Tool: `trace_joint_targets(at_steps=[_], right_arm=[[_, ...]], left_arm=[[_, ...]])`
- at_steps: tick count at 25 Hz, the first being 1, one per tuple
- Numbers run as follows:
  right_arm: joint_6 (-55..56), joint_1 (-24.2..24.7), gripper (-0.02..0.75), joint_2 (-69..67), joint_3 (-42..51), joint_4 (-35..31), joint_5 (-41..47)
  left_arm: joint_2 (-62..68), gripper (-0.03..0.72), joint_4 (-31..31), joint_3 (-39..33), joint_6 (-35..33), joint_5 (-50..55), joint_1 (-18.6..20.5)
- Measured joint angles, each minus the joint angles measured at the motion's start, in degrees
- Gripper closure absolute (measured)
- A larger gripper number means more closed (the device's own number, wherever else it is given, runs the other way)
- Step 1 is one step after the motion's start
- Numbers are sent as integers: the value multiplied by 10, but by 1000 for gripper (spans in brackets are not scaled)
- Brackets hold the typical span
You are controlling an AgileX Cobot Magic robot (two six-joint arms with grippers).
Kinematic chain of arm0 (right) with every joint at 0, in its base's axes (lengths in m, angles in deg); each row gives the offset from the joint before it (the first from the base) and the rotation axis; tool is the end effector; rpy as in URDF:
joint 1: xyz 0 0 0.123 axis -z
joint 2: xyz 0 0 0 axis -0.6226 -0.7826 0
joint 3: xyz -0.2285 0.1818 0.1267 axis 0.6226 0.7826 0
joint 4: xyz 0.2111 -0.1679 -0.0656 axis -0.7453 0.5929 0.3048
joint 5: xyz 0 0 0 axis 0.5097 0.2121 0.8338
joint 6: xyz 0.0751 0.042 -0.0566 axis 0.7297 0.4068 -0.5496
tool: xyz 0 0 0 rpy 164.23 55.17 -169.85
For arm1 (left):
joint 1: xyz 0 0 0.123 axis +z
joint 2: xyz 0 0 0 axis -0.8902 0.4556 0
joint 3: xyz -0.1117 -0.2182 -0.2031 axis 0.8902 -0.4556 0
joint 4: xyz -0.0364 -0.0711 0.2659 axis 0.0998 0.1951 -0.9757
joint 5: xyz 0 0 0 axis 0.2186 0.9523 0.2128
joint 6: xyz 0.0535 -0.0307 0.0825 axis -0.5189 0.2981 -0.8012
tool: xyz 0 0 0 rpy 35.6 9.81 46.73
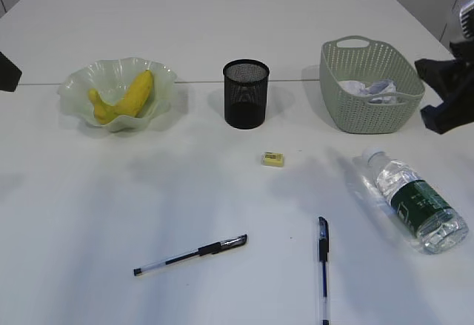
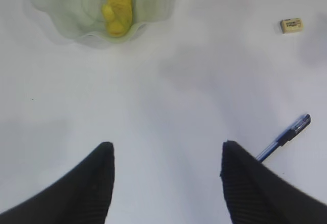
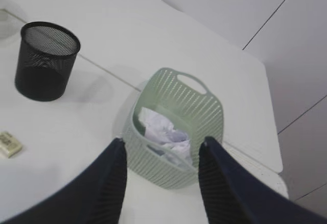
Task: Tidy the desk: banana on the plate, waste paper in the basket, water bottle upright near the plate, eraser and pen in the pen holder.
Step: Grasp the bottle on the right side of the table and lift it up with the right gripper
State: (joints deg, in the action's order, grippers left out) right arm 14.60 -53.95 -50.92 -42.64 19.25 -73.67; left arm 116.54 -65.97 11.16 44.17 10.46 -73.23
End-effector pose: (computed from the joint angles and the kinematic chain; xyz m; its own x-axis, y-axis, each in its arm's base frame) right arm 0.2631 0.0584 0.2954 -0.1913 -0.5203 -0.8323 -0.2538 0.8453 -0.4701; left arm 0.2632 -0.0618 0.3605 -0.7536 0.1666 -0.6358 0.2822 0.9557 -0.0840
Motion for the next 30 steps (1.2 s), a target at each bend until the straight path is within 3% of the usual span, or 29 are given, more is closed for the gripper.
trace_joint_targets(at_steps=[15, 19, 26, 30], right_arm=[[-12, -2, 388, 7, 8, -47, 261], [-32, -1, 388, 7, 10, -47, 258], [-43, -1, 388, 14, 67, -58, 141], [-107, -1, 388, 29, 88, -58, 85]], left_arm=[[0, 221, -13, 0, 0, 0, 0], [0, 222, -17, 0, 0, -3, 0], [0, 222, -19, 0, 0, -9, 0], [0, 222, -21, 0, 0, -12, 0]])
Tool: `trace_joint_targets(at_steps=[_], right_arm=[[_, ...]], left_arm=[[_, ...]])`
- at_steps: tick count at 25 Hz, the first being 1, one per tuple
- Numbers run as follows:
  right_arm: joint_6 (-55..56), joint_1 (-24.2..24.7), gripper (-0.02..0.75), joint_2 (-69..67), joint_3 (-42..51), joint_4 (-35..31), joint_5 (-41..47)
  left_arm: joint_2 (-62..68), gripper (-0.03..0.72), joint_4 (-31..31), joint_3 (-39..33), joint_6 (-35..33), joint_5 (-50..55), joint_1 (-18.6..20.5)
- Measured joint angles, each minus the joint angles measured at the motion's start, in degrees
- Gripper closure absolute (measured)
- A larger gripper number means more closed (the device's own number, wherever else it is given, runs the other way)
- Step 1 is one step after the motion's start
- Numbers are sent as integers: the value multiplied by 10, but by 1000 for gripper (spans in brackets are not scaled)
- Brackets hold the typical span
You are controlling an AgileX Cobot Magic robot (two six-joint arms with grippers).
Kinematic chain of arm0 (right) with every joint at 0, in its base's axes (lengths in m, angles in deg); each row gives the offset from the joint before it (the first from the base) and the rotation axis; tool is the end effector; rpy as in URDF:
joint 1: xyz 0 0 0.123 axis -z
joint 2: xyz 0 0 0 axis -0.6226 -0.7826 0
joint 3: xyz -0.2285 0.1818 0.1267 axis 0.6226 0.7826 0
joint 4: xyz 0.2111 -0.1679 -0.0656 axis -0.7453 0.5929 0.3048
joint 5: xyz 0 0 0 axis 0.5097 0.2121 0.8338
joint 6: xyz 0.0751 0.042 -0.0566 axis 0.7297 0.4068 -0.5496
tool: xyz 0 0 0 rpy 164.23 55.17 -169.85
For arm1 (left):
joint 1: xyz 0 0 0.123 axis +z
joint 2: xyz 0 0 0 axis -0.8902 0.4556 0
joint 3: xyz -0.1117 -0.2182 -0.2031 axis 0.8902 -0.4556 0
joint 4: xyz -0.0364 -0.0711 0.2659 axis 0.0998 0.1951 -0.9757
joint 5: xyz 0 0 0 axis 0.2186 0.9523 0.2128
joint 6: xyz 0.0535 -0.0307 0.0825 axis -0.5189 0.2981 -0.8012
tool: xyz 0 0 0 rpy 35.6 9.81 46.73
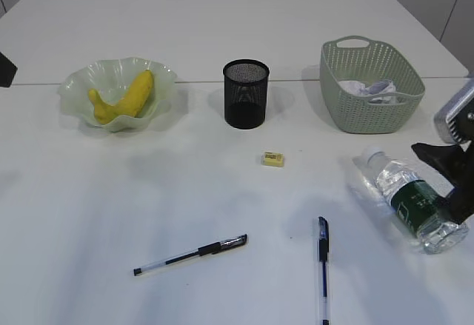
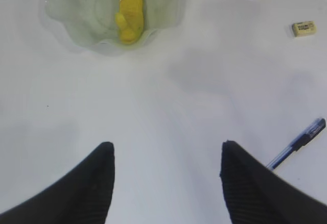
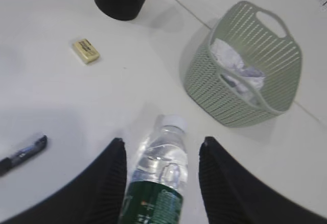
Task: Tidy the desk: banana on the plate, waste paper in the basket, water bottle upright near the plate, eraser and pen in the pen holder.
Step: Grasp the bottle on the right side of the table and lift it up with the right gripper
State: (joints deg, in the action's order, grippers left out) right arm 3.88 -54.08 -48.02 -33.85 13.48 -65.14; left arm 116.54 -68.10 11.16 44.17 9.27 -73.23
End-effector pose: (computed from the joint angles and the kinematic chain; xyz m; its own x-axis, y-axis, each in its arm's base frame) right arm 0.2261 0.0588 0.2440 -0.2860 -0.6208 -0.7299 -0.4490 0.7598 -0.4702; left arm 0.2653 -0.0591 0.3614 -0.7366 0.1867 -0.6500 0.2824 0.9582 -0.0449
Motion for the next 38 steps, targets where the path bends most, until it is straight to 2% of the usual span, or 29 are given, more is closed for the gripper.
trace_joint_targets(at_steps=[3, 6, 12, 16, 22, 27, 33, 36, 38], right_arm=[[-85, 0, 388, 4, 15, 6, -43], [-185, 0, 388, 4, 33, 39, -82], [-308, 0, 388, 4, 65, 104, -161], [-339, 0, 389, 17, 68, 136, -226], [-374, -23, 437, 37, 68, 158, -216], [-446, -34, 444, 37, 48, 161, -164], [-555, -34, 446, 37, 30, 157, -157], [-545, -34, 448, 34, 30, 110, -152], [-470, -34, 456, 33, 30, 57, -151]], left_arm=[[0, 222, 0, 0, 0, -2, 0], [0, 223, 0, 0, 0, -2, 0], [0, 223, 0, 0, 0, -2, 0], [0, 223, 0, 0, 0, -2, 0], [0, 223, 0, 0, 0, -2, 0], [0, 223, -3, 0, 0, -2, 0], [0, 223, -4, 0, 0, -2, 0], [0, 223, -4, 0, 0, -2, 0], [0, 223, -4, 0, 0, -2, 0]])
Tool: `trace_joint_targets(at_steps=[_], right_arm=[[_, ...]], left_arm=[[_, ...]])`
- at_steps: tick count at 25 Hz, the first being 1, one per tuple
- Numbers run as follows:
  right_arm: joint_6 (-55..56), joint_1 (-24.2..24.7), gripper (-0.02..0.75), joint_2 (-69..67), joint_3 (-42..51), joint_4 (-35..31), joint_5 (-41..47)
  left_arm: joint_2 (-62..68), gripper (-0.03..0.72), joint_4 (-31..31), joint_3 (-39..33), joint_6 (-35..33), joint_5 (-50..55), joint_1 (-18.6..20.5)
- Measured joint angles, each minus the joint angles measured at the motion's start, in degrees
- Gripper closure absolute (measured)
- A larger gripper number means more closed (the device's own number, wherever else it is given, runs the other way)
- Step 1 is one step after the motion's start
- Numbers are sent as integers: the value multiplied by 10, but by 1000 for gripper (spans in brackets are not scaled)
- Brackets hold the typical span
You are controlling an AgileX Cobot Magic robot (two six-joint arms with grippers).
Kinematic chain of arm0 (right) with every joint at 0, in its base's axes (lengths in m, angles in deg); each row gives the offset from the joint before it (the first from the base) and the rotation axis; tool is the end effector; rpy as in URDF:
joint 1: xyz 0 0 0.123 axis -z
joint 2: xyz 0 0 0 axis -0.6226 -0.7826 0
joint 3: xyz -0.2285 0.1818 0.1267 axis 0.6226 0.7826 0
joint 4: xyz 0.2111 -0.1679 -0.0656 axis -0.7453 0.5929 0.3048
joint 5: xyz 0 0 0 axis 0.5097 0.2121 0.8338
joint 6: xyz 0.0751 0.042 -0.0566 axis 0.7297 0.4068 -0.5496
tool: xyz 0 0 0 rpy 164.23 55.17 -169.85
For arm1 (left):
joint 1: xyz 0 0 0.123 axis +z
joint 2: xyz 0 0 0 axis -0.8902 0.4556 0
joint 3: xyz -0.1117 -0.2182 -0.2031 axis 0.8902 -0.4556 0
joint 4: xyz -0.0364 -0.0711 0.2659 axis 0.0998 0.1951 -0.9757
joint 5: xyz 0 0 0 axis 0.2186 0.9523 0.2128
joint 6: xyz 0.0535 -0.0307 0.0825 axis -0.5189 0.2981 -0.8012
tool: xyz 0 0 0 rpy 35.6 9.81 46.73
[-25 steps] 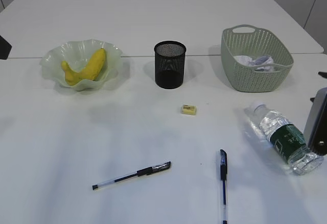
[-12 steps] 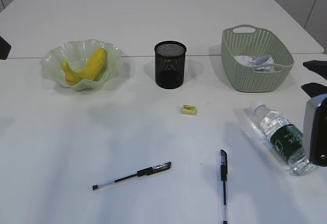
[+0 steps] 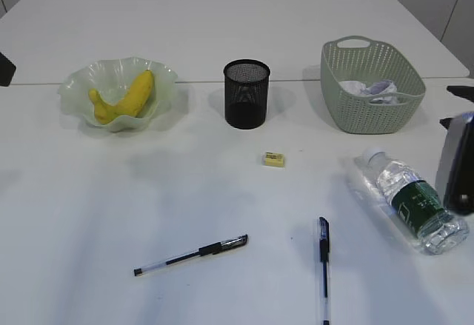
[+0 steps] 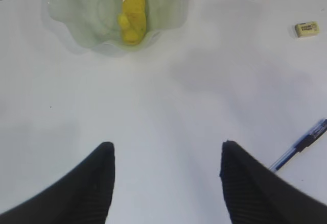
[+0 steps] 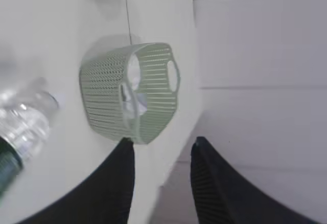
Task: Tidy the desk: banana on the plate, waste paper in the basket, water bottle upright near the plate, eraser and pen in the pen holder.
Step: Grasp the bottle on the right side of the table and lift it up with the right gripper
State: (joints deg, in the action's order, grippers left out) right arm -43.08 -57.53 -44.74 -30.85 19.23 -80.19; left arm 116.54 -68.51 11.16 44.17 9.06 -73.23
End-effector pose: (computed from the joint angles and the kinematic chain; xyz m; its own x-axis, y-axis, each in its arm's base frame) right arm 0.2185 0.0527 0.2591 0.1080 -0.9941 -0.0096 -0.2990 -0.0232 -0.9540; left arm 0.2657 -0.0586 0.3615 -0.7335 0.1907 -0.6524 0.2825 0.9585 -0.0374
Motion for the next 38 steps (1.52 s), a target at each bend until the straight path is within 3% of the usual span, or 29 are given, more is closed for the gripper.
trace_joint_targets(at_steps=[6, 11, 16, 19, 21, 28, 32, 38], right_arm=[[334, 0, 447, -1, -19, -165, 9], [366, 6, 317, -36, -41, -358, 35], [313, 92, 295, -75, -73, -497, 154], [301, 148, 294, -102, -88, -512, 205], [298, 159, 293, -123, -93, -513, 217], [292, 160, 294, -190, -105, -496, 249], [228, 160, 294, -184, -107, -478, 264], [66, 160, 296, -145, -85, -603, 289]], left_arm=[[0, 223, 0, 0, 0, 0, 0], [0, 223, 0, 0, 0, 0, 0], [0, 223, 0, 0, 0, 0, 0], [0, 223, 0, 0, 0, 0, 0], [0, 223, 0, 0, 0, 0, 0], [0, 223, -5, 0, 0, 0, 0], [0, 223, -7, 0, 0, 0, 0], [0, 223, -9, 0, 0, 0, 0]])
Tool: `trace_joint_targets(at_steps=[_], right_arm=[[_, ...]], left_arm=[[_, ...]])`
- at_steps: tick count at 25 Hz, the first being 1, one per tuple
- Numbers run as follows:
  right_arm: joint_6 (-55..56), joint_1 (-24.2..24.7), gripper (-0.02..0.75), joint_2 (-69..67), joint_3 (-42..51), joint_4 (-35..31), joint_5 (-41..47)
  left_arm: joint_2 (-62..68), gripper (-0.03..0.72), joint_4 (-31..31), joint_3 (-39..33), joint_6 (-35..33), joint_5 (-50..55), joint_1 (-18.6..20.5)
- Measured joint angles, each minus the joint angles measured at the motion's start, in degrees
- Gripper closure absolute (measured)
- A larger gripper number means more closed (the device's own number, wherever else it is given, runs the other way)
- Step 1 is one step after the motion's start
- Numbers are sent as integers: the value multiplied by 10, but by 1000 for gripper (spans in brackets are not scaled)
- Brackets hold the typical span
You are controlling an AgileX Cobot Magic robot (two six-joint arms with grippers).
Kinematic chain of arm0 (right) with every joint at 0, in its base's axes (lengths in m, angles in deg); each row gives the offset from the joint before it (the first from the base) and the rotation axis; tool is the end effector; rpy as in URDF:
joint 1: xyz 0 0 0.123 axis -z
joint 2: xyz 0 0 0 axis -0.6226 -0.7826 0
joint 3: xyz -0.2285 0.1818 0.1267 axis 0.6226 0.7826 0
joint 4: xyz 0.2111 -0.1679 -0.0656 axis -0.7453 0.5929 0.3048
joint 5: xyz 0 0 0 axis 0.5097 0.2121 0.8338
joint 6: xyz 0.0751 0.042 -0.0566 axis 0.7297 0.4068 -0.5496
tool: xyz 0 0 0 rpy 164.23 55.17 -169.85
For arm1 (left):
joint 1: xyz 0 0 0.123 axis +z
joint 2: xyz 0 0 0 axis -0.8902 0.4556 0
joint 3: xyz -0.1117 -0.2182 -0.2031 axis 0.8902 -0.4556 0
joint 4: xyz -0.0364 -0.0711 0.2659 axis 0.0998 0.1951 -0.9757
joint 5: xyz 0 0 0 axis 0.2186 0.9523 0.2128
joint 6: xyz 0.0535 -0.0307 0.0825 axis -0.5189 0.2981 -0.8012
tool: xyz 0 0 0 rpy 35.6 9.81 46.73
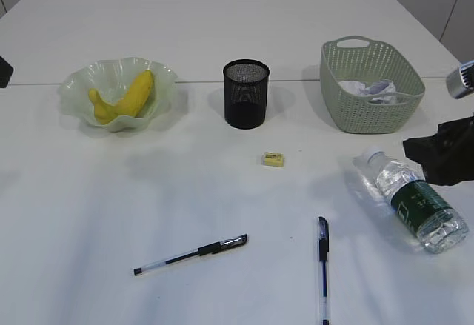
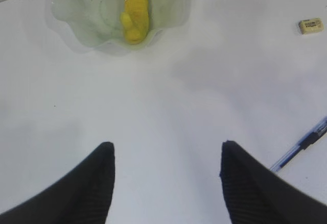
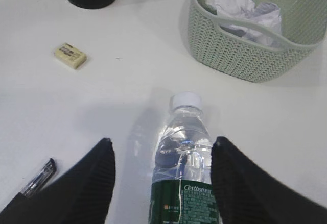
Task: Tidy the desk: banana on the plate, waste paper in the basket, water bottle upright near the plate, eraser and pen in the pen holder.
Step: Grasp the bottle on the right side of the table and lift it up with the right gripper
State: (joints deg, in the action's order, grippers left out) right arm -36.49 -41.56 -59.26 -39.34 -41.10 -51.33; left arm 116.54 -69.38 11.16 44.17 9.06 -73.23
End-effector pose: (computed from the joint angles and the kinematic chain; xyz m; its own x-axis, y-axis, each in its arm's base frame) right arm 0.2721 0.0333 0.2265 -0.4951 -0.3142 -0.8101 -0.3594 0.9229 -0.1383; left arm 0.2659 -0.0575 0.3614 -0.7316 0.2010 -0.6515 0.2833 0.9588 -0.0223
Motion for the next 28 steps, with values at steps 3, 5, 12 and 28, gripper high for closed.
trace_joint_targets(at_steps=[3, 5, 12, 28], right_arm=[[-32, 0, 331, 40, 9, -15, 7], [-41, 0, 346, 73, 10, -17, 7], [-52, 0, 353, 208, 43, -20, -7], [343, 0, 355, 398, 154, -14, 210]], left_arm=[[0, 223, -1, 0, 0, 5, 0], [0, 223, -1, 0, 0, 8, 0], [0, 223, -1, 0, 0, 15, 0], [-1, 223, -1, 0, 0, 15, 0]])
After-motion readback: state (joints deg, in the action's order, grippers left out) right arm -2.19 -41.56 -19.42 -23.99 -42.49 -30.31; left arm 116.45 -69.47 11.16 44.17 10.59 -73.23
